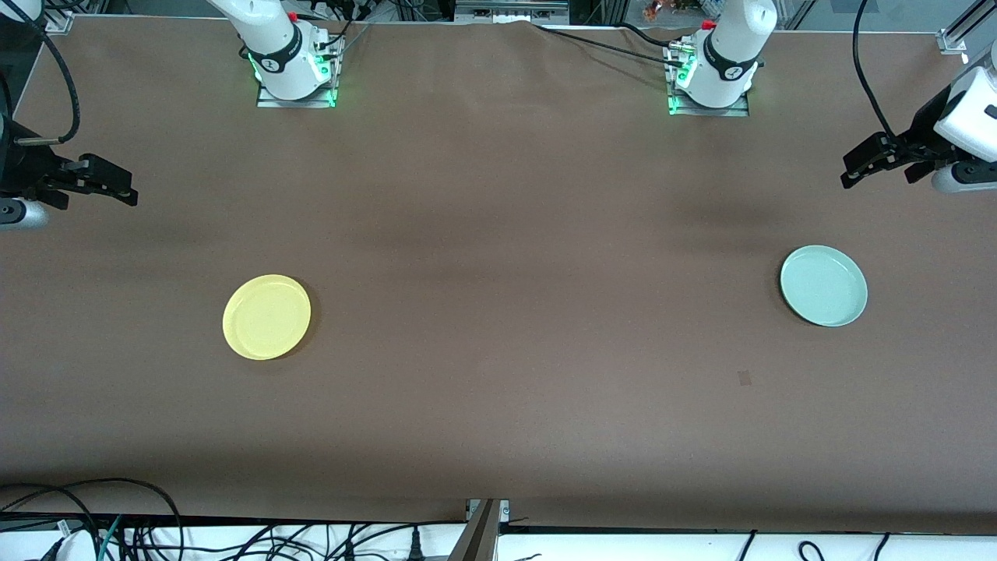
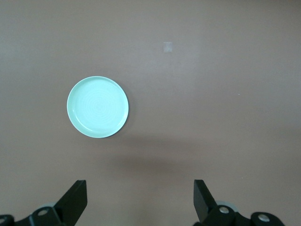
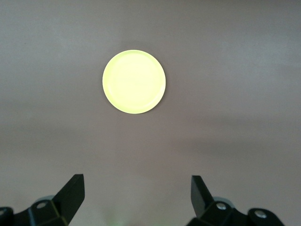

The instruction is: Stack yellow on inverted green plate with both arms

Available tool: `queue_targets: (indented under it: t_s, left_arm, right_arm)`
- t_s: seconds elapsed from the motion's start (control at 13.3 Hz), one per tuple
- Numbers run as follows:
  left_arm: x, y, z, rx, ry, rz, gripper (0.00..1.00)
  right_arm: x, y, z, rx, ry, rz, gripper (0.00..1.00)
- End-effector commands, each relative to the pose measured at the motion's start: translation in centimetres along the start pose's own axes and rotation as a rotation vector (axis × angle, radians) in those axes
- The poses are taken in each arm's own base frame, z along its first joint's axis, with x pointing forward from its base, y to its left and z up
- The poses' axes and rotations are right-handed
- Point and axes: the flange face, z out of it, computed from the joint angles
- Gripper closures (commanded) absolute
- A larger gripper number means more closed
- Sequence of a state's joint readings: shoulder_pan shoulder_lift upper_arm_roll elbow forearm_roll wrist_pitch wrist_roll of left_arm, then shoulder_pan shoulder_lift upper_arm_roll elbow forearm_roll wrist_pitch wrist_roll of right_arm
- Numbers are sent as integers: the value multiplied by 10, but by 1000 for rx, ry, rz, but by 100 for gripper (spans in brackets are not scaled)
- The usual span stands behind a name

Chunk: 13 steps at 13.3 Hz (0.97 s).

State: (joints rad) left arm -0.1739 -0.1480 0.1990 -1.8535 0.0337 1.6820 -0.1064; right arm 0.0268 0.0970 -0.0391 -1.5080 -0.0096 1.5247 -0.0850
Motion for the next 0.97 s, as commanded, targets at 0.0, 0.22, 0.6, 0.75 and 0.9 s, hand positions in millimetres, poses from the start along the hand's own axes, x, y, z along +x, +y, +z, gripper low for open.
queue_targets:
  t_s: [0.0,0.22,0.6,0.75,0.9]
  left_arm:
    - [22,-19,30,37,-57,-17,0]
    - [44,-28,73,70,-78,3,0]
    - [70,-73,148,118,-114,5,0]
    - [64,-90,178,111,-93,16,0]
    - [59,-109,204,106,-61,39,0]
  right_arm:
    - [3,3,-2,-8,3,-10,0]
    - [3,3,-2,-7,3,-7,0]
    - [5,2,2,-9,-3,-5,0]
    - [5,2,2,-9,-3,-7,0]
    - [7,1,5,-11,-10,-8,0]
